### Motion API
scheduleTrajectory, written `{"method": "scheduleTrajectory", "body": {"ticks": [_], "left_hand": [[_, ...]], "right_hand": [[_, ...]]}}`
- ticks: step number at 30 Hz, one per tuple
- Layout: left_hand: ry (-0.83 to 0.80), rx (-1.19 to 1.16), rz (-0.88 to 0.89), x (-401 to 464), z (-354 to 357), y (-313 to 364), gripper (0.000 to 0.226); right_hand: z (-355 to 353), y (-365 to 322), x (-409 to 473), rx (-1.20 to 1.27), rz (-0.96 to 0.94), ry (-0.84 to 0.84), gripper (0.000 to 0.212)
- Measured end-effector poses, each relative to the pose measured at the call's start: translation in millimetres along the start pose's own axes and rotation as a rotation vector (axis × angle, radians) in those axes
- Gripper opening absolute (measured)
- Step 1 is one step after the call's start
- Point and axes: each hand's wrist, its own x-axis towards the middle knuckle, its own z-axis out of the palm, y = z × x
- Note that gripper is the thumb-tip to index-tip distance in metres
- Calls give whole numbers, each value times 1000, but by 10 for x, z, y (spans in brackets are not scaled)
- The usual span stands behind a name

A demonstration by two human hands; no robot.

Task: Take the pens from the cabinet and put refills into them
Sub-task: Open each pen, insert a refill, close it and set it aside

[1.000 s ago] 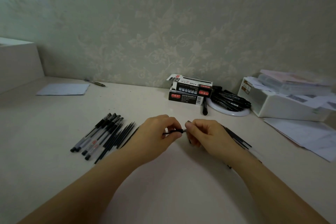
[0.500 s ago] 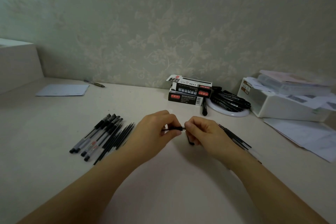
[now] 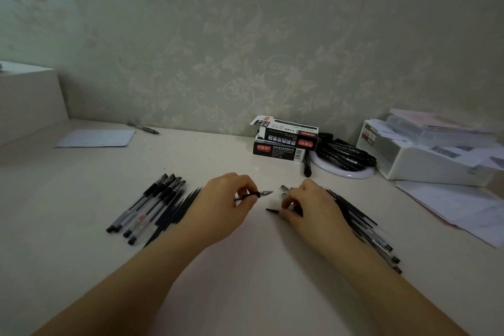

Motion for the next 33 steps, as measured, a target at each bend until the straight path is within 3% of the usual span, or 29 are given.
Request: {"method": "scheduleTrajectory", "body": {"ticks": [5,10,17,25,33], "left_hand": [[-38,15,-6,7,-60,-40,7],[-54,5,-3,3,-72,-21,7],[-78,-41,10,1,-54,40,7],[-47,-71,0,7,-41,92,7],[-49,-19,13,-2,-31,144,5]], "right_hand": [[-76,30,18,234,5,46,3],[-114,28,27,500,29,10,13],[-87,-13,24,588,-8,-38,15],[-86,-21,18,855,45,-99,10],[-121,4,-6,906,60,-181,10]]}}
